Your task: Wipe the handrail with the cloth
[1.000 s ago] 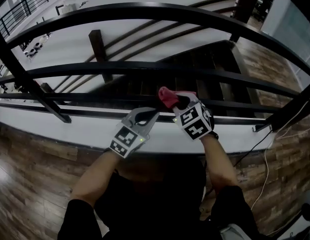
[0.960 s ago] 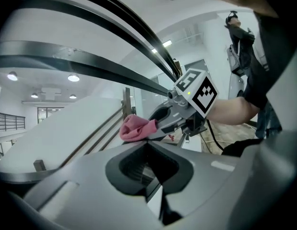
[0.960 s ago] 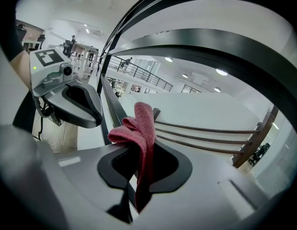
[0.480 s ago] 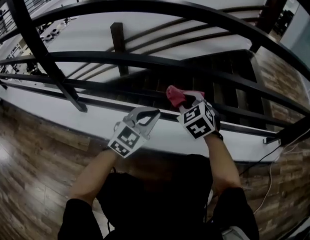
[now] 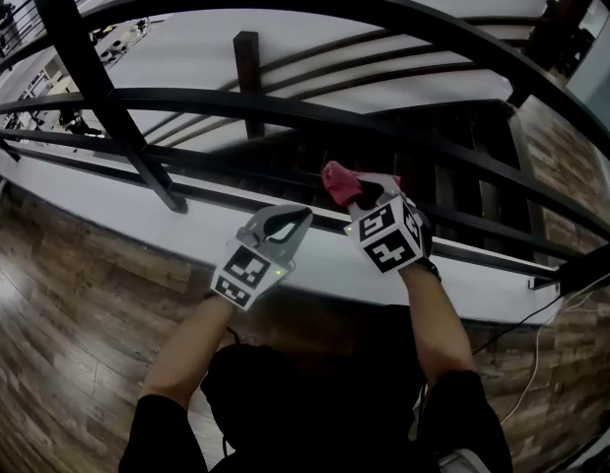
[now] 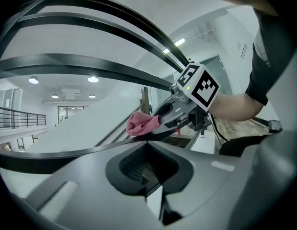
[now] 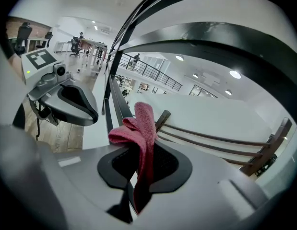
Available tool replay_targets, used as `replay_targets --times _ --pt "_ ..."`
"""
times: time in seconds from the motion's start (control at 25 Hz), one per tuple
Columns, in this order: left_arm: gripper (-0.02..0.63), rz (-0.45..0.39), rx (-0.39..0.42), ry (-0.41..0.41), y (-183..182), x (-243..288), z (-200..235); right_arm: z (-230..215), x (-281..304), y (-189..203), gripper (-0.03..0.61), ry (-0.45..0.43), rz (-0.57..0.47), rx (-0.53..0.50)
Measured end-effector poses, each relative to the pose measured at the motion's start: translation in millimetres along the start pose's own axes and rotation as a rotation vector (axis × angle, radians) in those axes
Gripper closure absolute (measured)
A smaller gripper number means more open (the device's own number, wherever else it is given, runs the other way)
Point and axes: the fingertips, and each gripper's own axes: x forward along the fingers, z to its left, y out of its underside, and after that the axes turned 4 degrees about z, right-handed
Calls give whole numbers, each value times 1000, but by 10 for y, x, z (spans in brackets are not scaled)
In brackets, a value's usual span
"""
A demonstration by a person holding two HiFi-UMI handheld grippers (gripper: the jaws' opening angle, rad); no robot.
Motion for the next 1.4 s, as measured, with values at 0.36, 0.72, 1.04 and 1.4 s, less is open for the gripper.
replay_targets --times 0.36,0.72,1.04,1.4 --pt "614 -11 -62 -67 96 -199 343 286 240 -413 528 -1 -5 -45" --pt "614 -1 -115 -125 360 -512 684 558 423 -804 528 -14 -26 -72" --pt "614 9 -151 -186 477 -829 970 826 628 -1145 528 -38 -42 -90" --pt "614 15 -182 -259 610 -1164 1197 1141 835 -1558 528 -82 -57 -145"
